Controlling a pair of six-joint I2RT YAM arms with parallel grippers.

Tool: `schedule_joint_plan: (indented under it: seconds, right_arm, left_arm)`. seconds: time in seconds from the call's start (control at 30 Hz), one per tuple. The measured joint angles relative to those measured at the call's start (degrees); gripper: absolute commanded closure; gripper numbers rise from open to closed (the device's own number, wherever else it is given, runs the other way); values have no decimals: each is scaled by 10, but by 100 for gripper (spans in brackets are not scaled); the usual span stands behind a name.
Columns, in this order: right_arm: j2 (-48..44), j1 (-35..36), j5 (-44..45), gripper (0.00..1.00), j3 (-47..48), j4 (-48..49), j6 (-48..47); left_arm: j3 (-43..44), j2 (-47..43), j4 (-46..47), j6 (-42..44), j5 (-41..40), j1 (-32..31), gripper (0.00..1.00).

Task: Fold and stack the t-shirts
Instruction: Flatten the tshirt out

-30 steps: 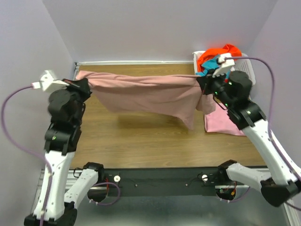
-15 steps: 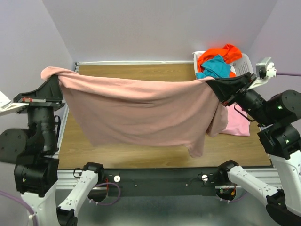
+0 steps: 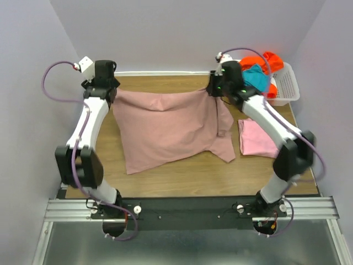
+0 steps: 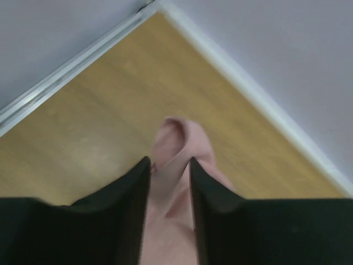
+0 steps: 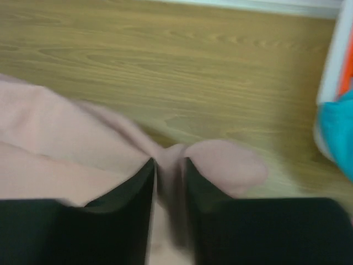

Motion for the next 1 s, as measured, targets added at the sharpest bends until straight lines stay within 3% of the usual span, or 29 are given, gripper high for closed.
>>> schedule_joint_plan:
  seconds: [0.03,0.1,0.2,0.27,0.33,0.5,0.63,0.73,0.87,1.0]
  right_arm:
    - [51,-1,8,37,22,-8,-4]
    - [165,-4,24,0,76,-5,-13]
    - [256,-7,44,0,110,-10,-13]
    - [271,-8,55,0,106,-32,-10]
    - [255,-8,60,0,96,-38,-3]
    - [126,-8,69,0,9,-30,21]
    - [-8,-9,69,0,-114,-18,64]
    - [-45,-9,63,0,-180,-13,85]
    - [-36,-9,38,0,-261,-14,104]
    - [-19,-9,22,0,-293,-13,114]
  left_arm:
    - [27,64,-20,0,1,17,7]
    - [81,148,-40,-7,4,38,6]
    - [141,242,-70,-6,4,59,5]
    - [125,241,-78,-6,4,60,4]
    - [90,216,-75,-5,10,60,4]
    - [-86,41,-48,-8,57,46,3]
    - [-193,-59,-17,-14,90,-21,2]
    - [-246,-74,4,-19,110,-90,2]
    - [-310,-70,35,-29,151,-158,2]
    - [-331,-47,57,-33,170,-179,2]
